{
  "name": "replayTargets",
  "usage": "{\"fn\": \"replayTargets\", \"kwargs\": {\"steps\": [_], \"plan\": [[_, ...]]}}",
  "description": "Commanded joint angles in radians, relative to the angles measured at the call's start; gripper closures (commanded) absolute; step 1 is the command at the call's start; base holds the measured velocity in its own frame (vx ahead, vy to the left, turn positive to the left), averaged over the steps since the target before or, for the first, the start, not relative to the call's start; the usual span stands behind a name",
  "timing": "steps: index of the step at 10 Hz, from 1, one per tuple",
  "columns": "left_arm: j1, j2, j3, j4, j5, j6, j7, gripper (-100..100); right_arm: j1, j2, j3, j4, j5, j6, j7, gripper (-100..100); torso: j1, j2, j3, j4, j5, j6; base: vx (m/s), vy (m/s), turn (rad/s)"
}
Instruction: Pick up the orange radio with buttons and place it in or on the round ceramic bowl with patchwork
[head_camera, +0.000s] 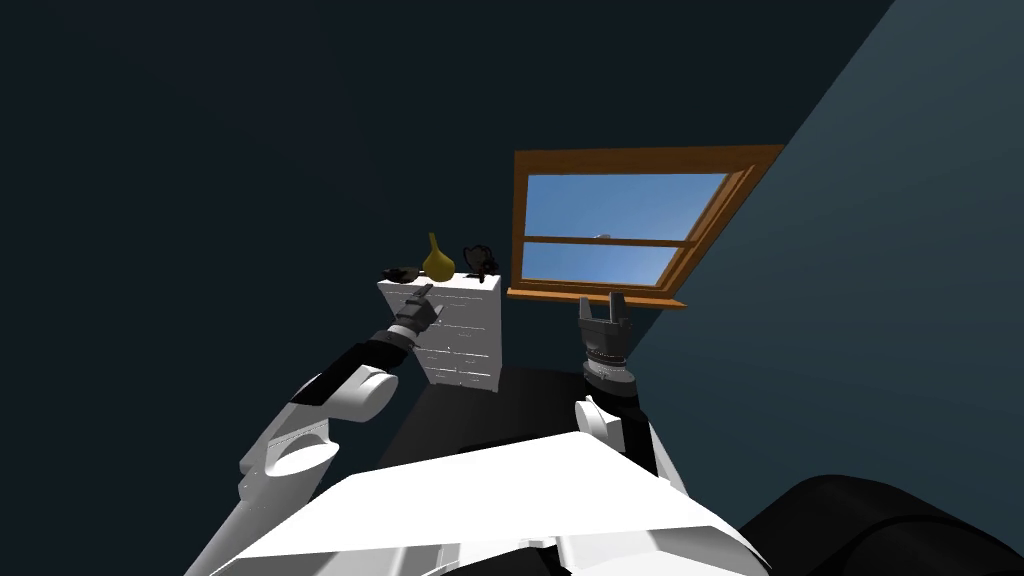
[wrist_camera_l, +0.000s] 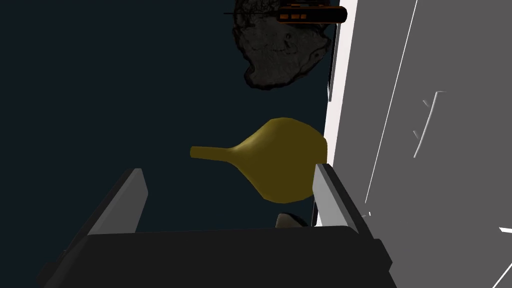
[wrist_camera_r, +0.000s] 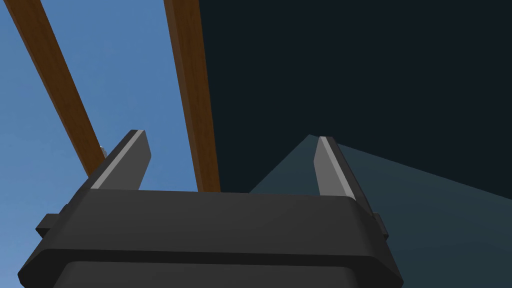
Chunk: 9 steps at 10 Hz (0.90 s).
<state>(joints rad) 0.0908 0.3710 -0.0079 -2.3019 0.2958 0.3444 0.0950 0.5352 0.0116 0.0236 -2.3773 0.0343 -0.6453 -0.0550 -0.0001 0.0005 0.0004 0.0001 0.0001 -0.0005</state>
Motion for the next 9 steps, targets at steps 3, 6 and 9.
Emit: {"fn": "replayTargets", "kwargs": {"steps": [3,6,9], "plan": [[-0.047,0.027,0.001,0.003,0.026,0.106,-0.011,-100,0.000,0.000,0.000,0.000,0.000,0.000,0.000,0,0.000,0.000,0.000,0.000,0.000,0.000,-0.011,-0.003,-0.069],[-0.091,0.053,0.003,0.006,0.051,0.177,-0.022,-100,0.000,0.000,0.000,0.000,0.000,0.000,0.000,0,0.000,-0.001,0.000,0.000,0.000,0.001,-0.007,-0.002,-0.079],[-0.135,0.082,0.005,0.011,0.077,0.261,-0.036,-100,0.000,0.000,0.000,0.000,0.000,0.000,0.000,0,0.000,0.000,0.000,0.000,0.000,0.001,-0.007,0.002,-0.090]]}}
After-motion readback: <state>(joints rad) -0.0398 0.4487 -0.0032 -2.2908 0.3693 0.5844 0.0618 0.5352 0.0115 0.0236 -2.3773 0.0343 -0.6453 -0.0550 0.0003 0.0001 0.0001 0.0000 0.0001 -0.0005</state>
